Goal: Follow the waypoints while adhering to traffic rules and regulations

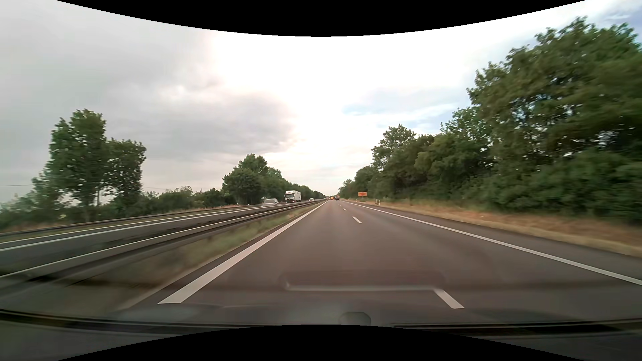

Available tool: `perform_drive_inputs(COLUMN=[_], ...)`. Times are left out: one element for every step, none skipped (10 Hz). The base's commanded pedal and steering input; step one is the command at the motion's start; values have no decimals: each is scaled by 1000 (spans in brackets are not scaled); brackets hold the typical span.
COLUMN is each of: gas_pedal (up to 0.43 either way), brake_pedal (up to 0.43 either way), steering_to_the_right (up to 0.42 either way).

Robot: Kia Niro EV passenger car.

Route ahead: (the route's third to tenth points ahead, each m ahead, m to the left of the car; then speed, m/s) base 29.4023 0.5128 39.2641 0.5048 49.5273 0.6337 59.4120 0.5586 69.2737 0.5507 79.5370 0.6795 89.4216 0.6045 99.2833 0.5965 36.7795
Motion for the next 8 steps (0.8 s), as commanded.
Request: perform_drive_inputs(gas_pedal=[287, 287, 287, 287, 287, 287, 287, 287], brake_pedal=[0, 0, 0, 0, 0, 0, 0, 0], steering_to_the_right=[-4, -4, -3, -2, -2, -2, -2, -3])
